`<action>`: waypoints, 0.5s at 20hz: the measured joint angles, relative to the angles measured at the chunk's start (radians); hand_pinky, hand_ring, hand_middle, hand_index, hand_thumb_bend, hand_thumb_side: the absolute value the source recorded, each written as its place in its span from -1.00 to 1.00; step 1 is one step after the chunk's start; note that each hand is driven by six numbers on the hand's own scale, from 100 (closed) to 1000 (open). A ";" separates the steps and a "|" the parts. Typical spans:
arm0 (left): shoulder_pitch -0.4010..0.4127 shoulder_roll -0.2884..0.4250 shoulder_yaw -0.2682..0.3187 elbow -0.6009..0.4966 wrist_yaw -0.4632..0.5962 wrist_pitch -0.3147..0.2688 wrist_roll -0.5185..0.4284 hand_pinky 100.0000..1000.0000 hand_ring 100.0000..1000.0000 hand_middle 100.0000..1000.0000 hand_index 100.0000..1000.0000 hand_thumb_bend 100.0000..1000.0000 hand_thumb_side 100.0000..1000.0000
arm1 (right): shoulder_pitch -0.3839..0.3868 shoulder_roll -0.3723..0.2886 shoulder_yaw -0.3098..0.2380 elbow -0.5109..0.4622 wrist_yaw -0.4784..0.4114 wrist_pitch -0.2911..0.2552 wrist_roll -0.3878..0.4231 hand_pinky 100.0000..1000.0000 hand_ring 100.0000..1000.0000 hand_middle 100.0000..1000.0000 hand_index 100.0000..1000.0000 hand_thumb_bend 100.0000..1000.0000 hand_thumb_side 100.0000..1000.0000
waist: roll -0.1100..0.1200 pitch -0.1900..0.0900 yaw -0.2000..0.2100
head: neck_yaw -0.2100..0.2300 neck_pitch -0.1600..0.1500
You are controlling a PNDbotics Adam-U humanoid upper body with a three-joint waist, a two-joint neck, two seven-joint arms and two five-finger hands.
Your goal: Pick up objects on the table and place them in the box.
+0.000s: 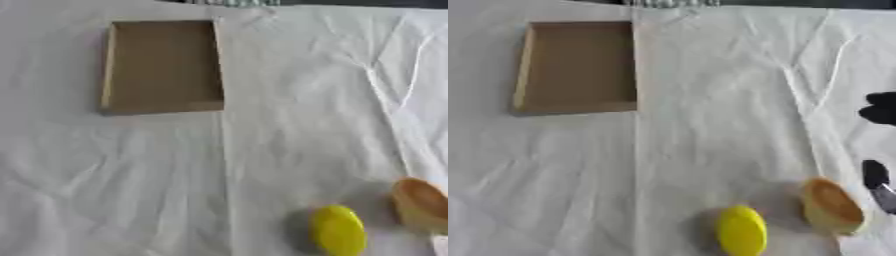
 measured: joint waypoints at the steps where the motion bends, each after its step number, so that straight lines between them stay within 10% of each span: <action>1: 0.000 0.000 0.000 0.000 0.000 0.000 0.000 0.66 0.53 0.47 0.68 -0.68 -0.05 | 0.000 0.000 0.000 0.000 0.000 0.000 0.000 0.68 0.65 0.40 0.67 -1.00 -0.28 | 0.000 0.000 0.000 | 0.001 0.000; 10: 0.002 -0.006 0.000 0.000 0.000 0.000 0.000 0.66 0.53 0.47 0.68 -0.68 -0.05 | 0.004 0.008 0.000 0.000 0.000 0.004 0.001 0.69 0.66 0.41 0.67 -1.00 -0.27 | -0.003 -0.002 0.001 | 0.002 0.000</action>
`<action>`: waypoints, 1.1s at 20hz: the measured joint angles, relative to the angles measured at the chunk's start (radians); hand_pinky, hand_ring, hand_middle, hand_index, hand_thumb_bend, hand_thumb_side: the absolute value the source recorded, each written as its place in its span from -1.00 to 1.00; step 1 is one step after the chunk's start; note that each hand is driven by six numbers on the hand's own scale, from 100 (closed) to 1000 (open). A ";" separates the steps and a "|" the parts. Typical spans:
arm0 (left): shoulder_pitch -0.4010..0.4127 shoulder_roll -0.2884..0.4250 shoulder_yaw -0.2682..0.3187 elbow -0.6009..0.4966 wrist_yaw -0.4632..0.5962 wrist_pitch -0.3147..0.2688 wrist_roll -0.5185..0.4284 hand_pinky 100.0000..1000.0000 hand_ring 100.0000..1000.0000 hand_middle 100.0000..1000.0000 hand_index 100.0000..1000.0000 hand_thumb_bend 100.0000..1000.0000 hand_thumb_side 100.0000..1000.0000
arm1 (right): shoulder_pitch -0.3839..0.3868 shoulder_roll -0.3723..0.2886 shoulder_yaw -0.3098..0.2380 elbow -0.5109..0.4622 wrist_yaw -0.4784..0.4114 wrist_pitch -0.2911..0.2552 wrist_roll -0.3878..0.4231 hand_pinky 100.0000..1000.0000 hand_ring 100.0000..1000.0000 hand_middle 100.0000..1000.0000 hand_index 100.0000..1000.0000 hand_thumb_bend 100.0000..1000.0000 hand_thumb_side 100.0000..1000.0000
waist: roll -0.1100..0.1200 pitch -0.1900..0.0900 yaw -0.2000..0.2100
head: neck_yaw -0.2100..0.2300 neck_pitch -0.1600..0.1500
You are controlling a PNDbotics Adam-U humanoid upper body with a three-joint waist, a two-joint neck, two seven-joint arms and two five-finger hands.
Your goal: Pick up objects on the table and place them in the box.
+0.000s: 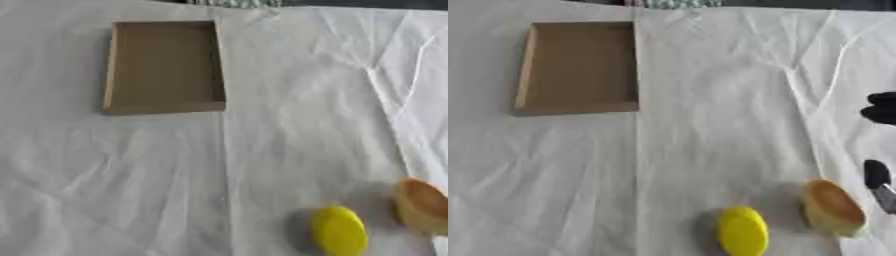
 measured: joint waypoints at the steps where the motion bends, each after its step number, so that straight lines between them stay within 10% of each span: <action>1: 0.000 -0.002 0.000 0.000 0.000 0.000 0.000 0.66 0.53 0.47 0.68 -0.68 -0.04 | 0.001 0.000 0.000 0.000 0.001 0.001 0.001 0.69 0.66 0.41 0.67 -1.00 -0.26 | 0.000 -0.001 0.000 | 0.000 0.001; 22: 0.025 -0.002 0.002 0.000 0.000 0.008 0.000 0.66 0.53 0.47 0.68 -0.70 -0.03 | 0.083 -0.011 0.044 0.000 0.190 0.022 0.040 0.69 0.74 0.54 0.72 -1.00 -0.16 | 0.003 -0.022 -0.025 | -0.036 0.024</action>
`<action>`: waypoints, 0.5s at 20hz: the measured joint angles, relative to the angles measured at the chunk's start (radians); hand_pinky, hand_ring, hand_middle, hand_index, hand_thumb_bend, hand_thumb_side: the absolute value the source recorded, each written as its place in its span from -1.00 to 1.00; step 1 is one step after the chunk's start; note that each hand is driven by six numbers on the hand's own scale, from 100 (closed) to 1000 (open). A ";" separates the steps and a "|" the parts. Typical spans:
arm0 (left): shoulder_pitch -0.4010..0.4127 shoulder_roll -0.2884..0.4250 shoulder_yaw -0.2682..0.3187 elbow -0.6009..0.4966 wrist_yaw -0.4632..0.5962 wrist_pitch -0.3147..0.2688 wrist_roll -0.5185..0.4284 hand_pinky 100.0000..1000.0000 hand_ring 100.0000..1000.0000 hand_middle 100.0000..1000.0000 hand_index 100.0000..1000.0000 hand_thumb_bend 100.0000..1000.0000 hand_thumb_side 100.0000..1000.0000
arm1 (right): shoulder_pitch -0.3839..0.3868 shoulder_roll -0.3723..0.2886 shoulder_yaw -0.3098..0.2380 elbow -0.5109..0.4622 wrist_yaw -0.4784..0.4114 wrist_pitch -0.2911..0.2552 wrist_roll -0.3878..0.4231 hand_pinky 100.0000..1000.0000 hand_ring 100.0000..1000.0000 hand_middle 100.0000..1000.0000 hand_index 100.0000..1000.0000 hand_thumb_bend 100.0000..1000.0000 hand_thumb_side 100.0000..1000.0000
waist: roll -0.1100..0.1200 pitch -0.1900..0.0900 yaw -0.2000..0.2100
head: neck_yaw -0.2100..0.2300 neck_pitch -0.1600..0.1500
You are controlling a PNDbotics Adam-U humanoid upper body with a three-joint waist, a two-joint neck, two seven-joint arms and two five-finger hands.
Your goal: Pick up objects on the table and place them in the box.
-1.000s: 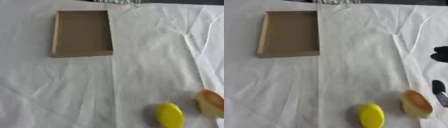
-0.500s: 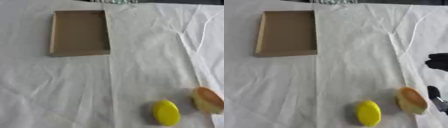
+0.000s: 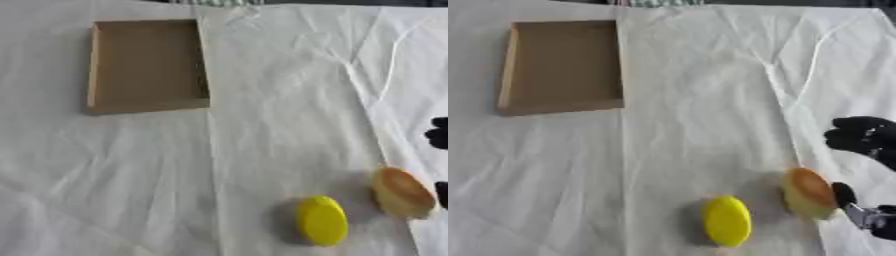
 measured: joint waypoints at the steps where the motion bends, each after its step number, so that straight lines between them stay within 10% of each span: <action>1: 0.001 0.000 0.000 0.000 0.000 0.000 0.000 0.66 0.53 0.47 0.68 -0.70 -0.03 | 0.003 0.000 0.001 0.000 0.008 0.001 0.003 0.70 0.76 0.55 0.73 -1.00 -0.13 | 0.001 0.000 -0.001 | 0.000 0.000; 10: 0.002 -0.001 -0.001 0.000 0.000 0.003 -0.004 0.67 0.53 0.47 0.68 -0.72 -0.01 | 0.009 0.000 0.023 0.000 0.056 0.018 0.046 0.72 0.83 0.60 0.79 -1.00 -0.02 | 0.007 0.000 -0.006 | -0.001 0.000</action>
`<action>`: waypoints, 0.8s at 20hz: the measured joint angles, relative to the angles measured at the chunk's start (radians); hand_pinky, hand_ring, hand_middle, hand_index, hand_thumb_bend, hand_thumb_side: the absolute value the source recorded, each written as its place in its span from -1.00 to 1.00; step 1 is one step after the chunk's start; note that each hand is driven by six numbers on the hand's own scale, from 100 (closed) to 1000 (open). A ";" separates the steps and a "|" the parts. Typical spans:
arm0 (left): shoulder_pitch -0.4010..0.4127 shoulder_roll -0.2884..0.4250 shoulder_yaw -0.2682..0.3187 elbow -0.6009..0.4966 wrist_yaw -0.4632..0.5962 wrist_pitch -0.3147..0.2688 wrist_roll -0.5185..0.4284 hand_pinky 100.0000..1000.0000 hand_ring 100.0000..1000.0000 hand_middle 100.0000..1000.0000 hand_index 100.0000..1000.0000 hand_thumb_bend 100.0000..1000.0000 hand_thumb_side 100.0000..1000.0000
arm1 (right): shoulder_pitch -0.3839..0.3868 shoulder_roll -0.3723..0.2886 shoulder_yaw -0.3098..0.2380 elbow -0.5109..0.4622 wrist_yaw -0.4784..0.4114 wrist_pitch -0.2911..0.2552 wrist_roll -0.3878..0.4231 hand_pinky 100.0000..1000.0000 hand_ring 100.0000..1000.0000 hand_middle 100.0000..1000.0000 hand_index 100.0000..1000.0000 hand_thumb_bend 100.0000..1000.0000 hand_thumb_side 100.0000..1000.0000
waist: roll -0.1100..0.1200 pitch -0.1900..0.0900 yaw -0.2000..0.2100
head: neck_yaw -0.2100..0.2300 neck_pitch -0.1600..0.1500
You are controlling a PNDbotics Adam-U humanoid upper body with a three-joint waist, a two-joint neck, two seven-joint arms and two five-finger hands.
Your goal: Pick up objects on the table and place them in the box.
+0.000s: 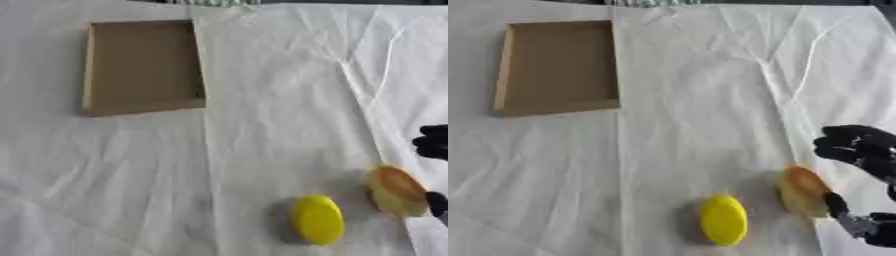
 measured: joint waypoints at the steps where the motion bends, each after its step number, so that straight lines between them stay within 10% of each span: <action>1: 0.001 0.000 0.000 0.000 0.000 0.001 -0.001 0.67 0.53 0.48 0.68 -0.72 -0.01 | 0.002 0.000 0.002 0.000 0.003 0.001 0.007 0.73 0.84 0.61 0.80 -1.00 -0.01 | 0.000 0.000 0.000 | 0.001 0.000; 16: 0.007 -0.001 -0.002 0.000 0.000 0.007 -0.008 0.67 0.53 0.48 0.68 -0.73 0.00 | 0.012 0.000 0.008 0.000 0.004 -0.045 0.068 0.75 0.89 0.65 0.84 -1.00 0.03 | -0.003 0.000 -0.011 | -0.002 0.000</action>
